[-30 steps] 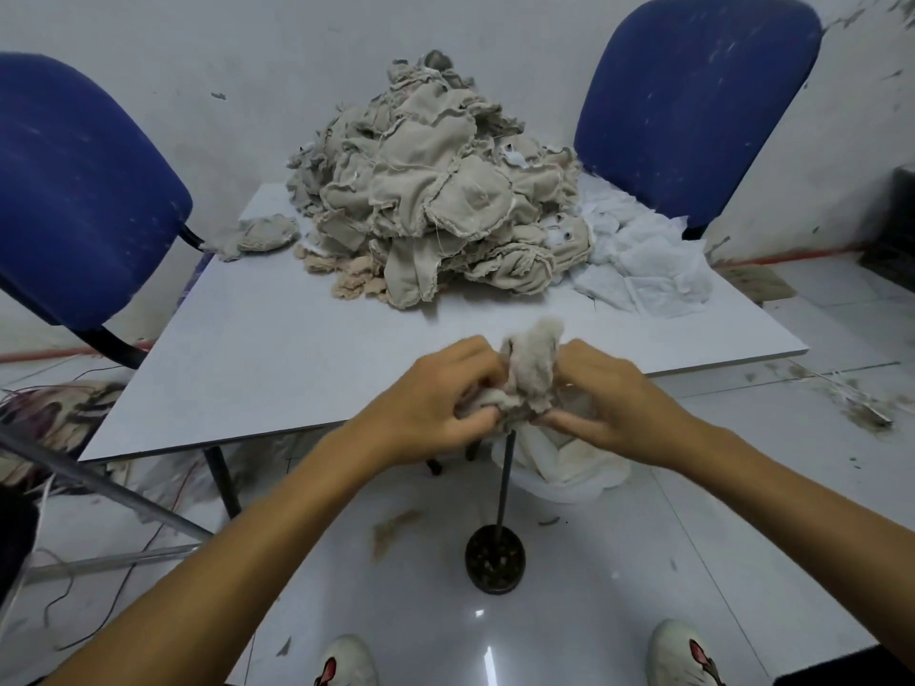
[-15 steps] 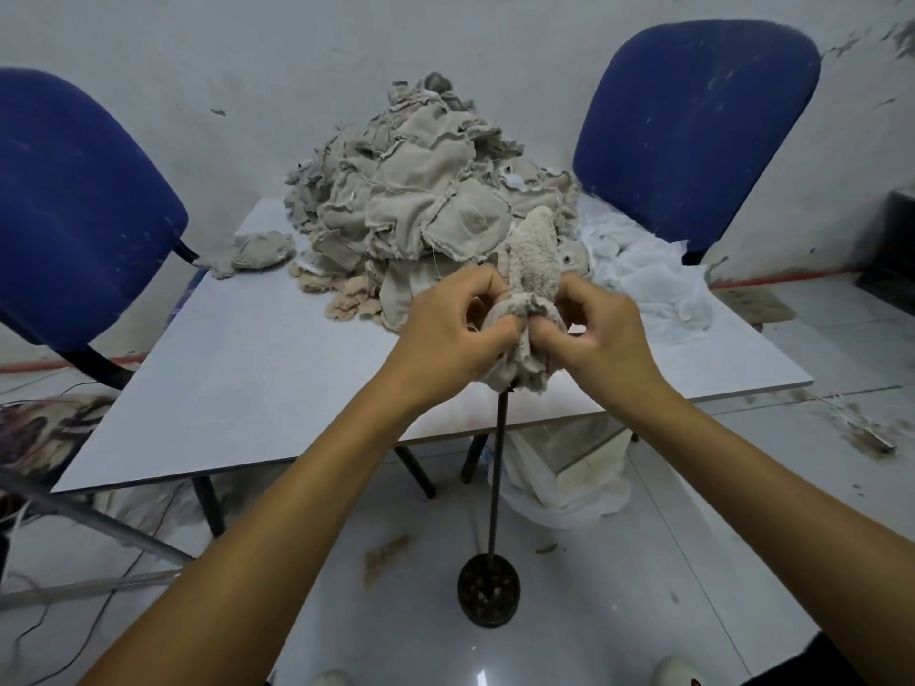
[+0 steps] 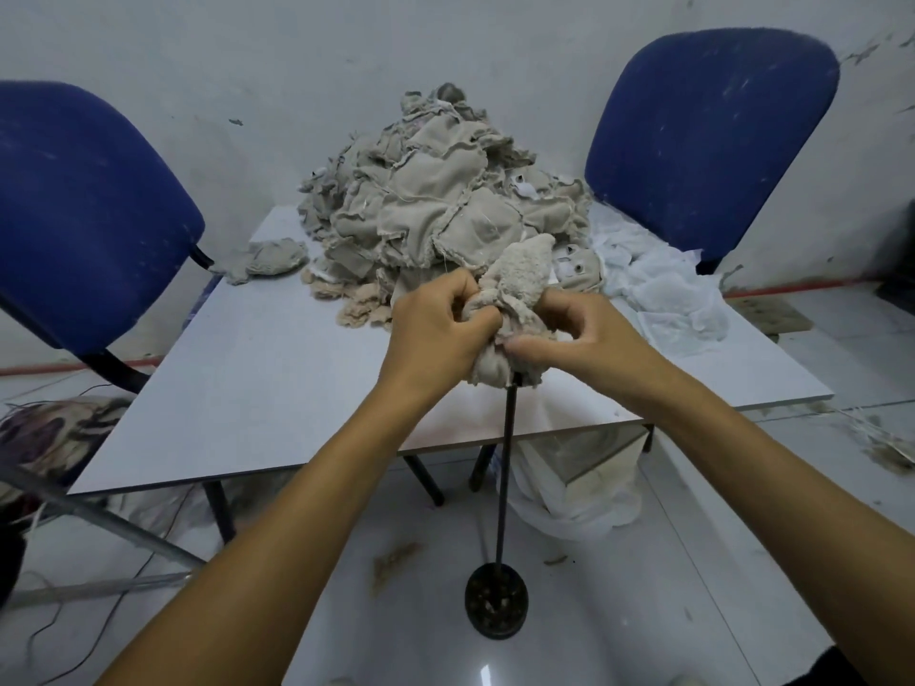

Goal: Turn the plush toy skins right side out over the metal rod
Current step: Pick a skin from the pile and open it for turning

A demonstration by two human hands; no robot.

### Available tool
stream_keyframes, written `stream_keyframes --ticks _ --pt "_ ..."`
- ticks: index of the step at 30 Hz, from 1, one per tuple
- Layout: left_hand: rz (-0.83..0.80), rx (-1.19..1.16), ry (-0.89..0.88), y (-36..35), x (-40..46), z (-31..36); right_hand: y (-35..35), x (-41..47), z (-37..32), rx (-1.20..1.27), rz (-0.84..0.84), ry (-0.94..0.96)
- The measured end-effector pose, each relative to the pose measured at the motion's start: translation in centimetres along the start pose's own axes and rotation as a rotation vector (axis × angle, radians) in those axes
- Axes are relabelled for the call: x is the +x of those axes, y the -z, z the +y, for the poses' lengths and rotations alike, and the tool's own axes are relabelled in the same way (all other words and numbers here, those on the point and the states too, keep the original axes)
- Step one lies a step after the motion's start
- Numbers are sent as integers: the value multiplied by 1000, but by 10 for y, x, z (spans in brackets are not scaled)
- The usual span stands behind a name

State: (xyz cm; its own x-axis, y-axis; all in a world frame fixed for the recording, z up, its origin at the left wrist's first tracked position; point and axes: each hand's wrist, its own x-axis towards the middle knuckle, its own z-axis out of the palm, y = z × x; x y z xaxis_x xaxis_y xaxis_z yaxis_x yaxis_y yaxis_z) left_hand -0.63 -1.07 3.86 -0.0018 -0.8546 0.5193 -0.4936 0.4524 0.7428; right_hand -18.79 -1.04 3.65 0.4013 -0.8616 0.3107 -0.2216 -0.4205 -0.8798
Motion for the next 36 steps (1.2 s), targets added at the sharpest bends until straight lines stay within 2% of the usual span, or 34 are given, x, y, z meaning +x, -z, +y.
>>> stream_keyframes --ticks 2,4,6,8,10,11,13,16,21,25,29,34,36 --pt "28 -6 11 -5 -2 2 -7 1 0 -179 162 62" --pt "-65 -114 29 -4 -2 2 -14 -2 4 -308 294 105" --pt "-172 -187 6 0 -3 -1 -21 -5 10 -336 396 110" --pt "-260 -168 -76 3 -5 -3 -24 -4 13 -316 497 91" --pt "-303 -34 -208 4 -9 -5 -23 -2 15 -353 540 99" --pt "-301 46 -274 5 -11 -7 -20 -2 16 -393 505 120" --pt "-291 153 -372 8 -16 -15 -14 -6 18 -468 334 184" --pt "-278 227 -471 14 -25 -24 -5 -20 25 -536 137 294" --pt "-288 288 -528 15 -40 -32 -13 -40 38 -677 134 416" --pt "-324 328 -501 4 -65 -40 -26 -60 58 -747 96 400" --pt "-361 336 -456 -10 -94 -57 -43 -81 77 -682 52 348" --pt "-435 350 -328 -26 -123 -78 -55 -96 90 -535 21 177" --pt "-460 332 -291 -23 -119 -82 -53 -93 84 -551 -52 170"
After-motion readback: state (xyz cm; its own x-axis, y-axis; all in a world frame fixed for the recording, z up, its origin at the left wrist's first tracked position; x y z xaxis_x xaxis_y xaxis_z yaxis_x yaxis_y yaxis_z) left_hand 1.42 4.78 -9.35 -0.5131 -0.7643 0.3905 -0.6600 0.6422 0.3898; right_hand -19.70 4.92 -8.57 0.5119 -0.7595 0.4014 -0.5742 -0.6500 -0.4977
